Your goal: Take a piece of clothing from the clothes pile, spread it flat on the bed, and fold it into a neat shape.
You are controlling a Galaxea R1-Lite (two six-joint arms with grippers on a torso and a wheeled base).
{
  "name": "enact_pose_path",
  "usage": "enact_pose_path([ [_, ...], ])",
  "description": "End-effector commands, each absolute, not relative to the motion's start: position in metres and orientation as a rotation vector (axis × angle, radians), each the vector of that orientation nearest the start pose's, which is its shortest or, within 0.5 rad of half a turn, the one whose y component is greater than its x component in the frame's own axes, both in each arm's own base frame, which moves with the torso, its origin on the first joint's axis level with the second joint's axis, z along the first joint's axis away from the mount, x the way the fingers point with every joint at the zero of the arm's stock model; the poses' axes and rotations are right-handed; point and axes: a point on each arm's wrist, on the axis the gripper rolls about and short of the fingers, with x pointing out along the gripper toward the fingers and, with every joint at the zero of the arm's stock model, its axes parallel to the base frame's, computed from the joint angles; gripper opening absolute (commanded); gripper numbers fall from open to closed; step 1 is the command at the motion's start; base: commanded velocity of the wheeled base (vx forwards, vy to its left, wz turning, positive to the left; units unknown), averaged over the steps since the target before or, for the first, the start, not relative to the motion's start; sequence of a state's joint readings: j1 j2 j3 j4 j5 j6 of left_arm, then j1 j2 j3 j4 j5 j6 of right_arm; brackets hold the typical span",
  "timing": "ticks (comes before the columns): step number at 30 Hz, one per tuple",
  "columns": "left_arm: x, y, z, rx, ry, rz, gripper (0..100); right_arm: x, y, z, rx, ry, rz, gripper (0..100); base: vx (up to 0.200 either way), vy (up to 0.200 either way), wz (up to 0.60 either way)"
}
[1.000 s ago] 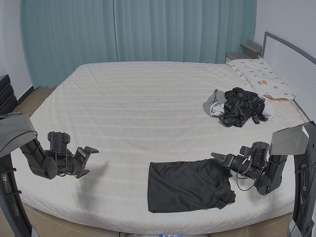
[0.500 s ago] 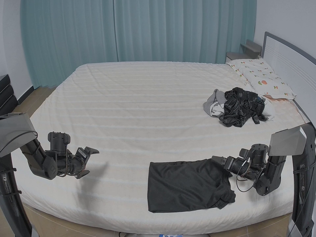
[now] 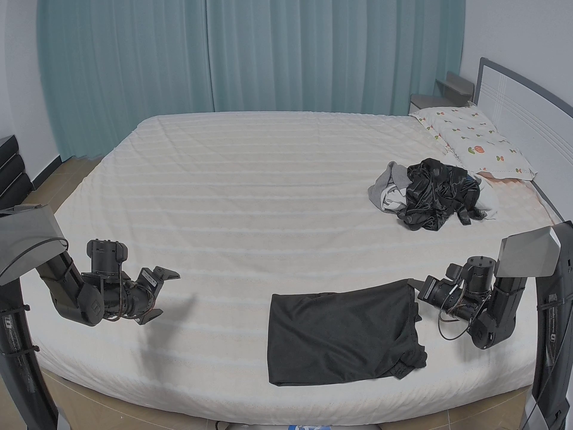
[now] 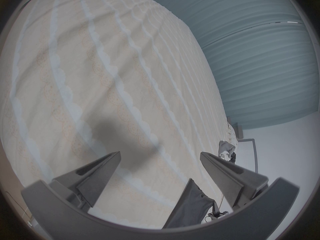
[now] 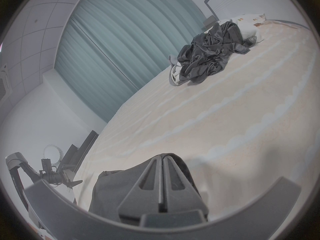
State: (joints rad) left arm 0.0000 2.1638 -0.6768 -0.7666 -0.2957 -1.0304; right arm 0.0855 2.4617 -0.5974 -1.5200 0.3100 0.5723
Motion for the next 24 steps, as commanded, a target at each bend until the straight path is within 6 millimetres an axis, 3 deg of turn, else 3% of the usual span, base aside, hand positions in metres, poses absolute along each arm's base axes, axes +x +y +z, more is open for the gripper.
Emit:
enact_pose_path([
  [1,0.3338,-0.0066,0.0138,-1.084,0.803,0.112,100,0.3505,0.0344,-0.0329,0.602,0.437,0.280,0,0.000,0.000,0.00],
  [24,0.3337,-0.0076,0.0138,-1.082,0.804,0.111,100,0.3564,0.0255,-0.0405,0.607,0.436,0.251,0,0.000,0.000,0.00],
])
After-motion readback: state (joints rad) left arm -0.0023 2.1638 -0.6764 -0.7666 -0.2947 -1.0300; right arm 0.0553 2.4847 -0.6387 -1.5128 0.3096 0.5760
